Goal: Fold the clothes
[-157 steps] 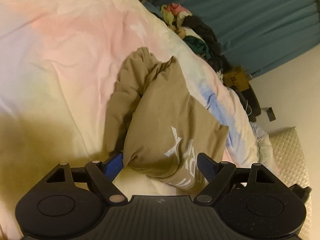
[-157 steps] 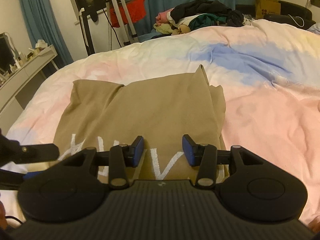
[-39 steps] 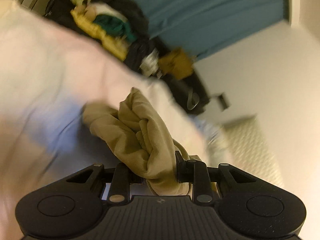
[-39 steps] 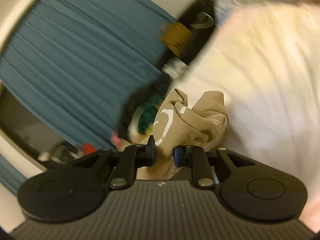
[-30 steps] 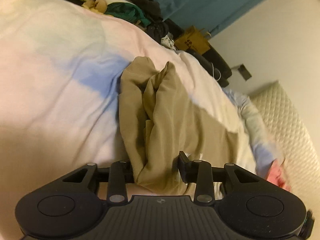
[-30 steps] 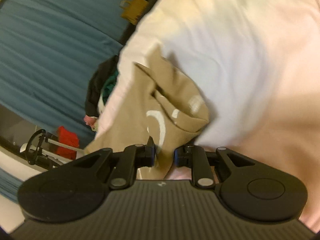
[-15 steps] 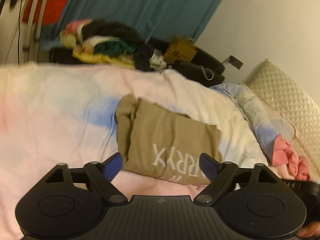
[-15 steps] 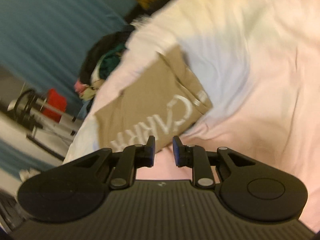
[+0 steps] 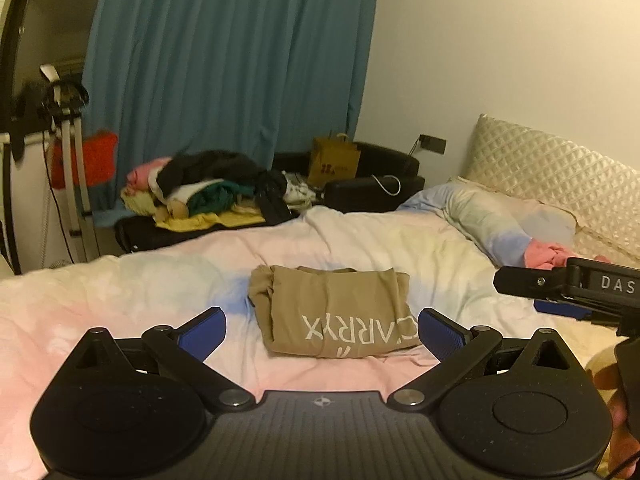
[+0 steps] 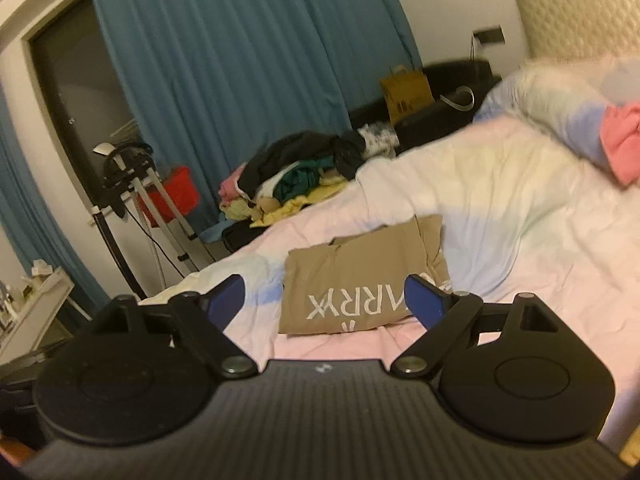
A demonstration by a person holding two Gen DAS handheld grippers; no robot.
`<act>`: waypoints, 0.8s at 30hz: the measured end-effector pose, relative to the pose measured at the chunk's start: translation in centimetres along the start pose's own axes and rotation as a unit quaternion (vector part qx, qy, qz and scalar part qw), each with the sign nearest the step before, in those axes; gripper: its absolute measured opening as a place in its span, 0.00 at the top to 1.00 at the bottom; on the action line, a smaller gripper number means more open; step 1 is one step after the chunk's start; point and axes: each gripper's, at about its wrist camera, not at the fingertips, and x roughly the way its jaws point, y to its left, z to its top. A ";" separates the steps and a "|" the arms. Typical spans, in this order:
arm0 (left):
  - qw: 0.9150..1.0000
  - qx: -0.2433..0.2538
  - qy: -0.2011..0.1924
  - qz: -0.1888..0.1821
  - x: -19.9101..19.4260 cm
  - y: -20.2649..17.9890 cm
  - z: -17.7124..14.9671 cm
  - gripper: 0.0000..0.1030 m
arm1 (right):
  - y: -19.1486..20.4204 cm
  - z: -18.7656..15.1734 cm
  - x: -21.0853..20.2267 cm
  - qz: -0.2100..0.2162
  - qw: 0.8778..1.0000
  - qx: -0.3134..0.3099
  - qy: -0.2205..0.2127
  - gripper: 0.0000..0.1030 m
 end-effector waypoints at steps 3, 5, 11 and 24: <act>1.000 0.002 -0.015 0.003 -2.2 -0.2 -0.7 0.00 | 1.0 -0.9 -2.1 0.000 1.000 -0.017 -0.021 0.14; 1.000 0.000 -0.027 0.006 -3.6 -0.2 -1.3 0.00 | 1.6 -1.9 -2.9 -0.002 0.999 -0.037 -0.034 0.14; 0.999 -0.014 -0.044 0.020 -5.9 0.8 -3.3 0.00 | 2.7 -4.9 -4.1 -0.003 0.995 -0.078 -0.067 0.14; 0.998 -0.015 -0.047 0.041 -5.8 2.7 -6.4 0.00 | 4.0 -8.3 -3.1 -0.019 0.987 -0.122 -0.105 0.15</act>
